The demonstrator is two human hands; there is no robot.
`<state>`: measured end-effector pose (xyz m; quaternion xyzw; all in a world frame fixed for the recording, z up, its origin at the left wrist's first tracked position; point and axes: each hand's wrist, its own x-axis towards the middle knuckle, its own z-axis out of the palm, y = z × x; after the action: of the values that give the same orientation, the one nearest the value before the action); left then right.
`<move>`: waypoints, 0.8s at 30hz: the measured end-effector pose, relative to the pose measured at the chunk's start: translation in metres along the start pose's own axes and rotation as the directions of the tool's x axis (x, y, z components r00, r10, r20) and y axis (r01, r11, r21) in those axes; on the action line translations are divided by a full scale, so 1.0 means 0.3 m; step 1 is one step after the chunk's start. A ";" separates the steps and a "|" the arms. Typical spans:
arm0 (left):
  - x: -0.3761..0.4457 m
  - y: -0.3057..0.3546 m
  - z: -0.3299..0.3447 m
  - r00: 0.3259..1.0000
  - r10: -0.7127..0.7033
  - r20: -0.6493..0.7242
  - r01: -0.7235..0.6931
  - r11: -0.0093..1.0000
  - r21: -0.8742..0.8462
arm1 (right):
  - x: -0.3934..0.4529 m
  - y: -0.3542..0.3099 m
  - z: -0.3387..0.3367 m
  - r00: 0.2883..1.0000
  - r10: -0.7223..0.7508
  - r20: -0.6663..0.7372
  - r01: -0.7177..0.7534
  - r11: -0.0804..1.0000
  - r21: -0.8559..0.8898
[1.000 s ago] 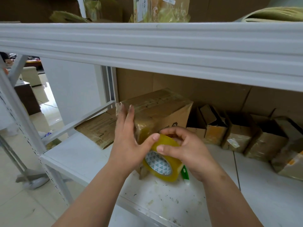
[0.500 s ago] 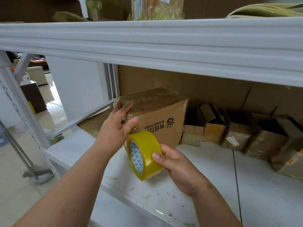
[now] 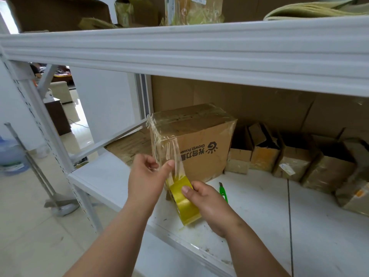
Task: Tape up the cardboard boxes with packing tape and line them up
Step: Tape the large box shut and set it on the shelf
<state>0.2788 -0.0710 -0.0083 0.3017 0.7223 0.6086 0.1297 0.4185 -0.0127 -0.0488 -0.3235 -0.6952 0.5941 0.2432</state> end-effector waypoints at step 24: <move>-0.001 -0.001 0.029 0.975 -0.200 0.092 0.215 0.957 -0.197 | 0.034 0.145 -0.203 0.866 0.237 -0.441 -0.494 0.542 -0.679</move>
<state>0.2837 -0.0641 -0.0106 0.2307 0.6782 0.6518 0.2491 0.4626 0.0394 -0.0815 -0.6202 -0.7517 0.2188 0.0502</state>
